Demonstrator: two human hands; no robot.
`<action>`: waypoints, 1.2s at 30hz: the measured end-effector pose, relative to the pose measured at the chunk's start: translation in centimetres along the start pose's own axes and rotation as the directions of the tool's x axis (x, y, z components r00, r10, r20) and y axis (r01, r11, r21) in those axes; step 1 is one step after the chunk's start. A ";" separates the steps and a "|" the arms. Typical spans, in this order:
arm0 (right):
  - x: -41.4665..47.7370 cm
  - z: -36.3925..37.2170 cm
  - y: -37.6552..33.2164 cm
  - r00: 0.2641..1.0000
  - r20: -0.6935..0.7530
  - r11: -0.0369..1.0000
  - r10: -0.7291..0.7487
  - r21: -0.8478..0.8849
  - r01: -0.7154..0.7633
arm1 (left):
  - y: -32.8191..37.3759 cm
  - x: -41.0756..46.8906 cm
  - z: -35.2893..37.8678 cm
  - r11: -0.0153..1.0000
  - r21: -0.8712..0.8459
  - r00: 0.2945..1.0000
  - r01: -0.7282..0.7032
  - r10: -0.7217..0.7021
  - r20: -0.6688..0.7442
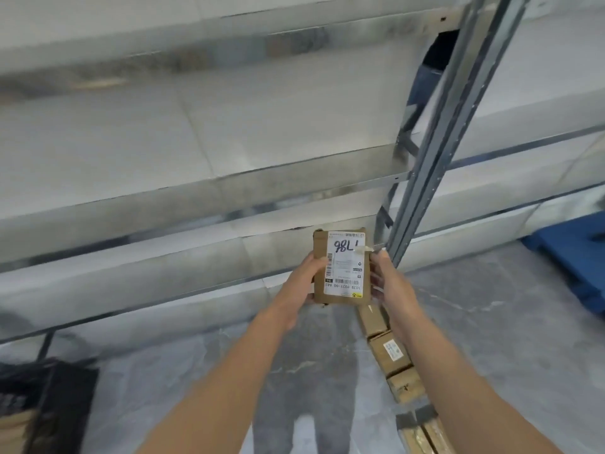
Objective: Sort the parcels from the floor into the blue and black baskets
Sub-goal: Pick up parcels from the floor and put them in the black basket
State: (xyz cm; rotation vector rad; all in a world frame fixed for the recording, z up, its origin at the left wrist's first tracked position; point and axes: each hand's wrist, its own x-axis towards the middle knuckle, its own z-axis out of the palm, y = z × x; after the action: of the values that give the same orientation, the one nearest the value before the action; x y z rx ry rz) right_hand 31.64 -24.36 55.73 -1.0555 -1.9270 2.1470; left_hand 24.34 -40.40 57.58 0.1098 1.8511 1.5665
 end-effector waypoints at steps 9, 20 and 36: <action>-5.8 16.0 0.1 0.966 0.259 0.989 0.007 -0.144 0.032 | -3.8 -10.1 -14.9 0.982 -0.184 0.967 -0.046 -0.003 -0.256; -15.0 36.2 2.8 0.865 0.499 0.952 0.041 -0.283 0.119 | -10.8 -23.1 -31.6 0.941 -0.312 0.877 -0.134 -0.034 -0.480; -22.4 57.3 9.1 0.610 0.761 0.861 0.221 -0.446 0.245 | -20.6 -34.0 -46.0 0.836 -0.506 0.645 -0.210 -0.271 -0.715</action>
State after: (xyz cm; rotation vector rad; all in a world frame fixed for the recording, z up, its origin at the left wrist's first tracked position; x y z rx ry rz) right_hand 22.16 -85.84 55.99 0.0380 -2.9957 2.3695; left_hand 32.08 -100.67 55.54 -1.0231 1.8282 2.2794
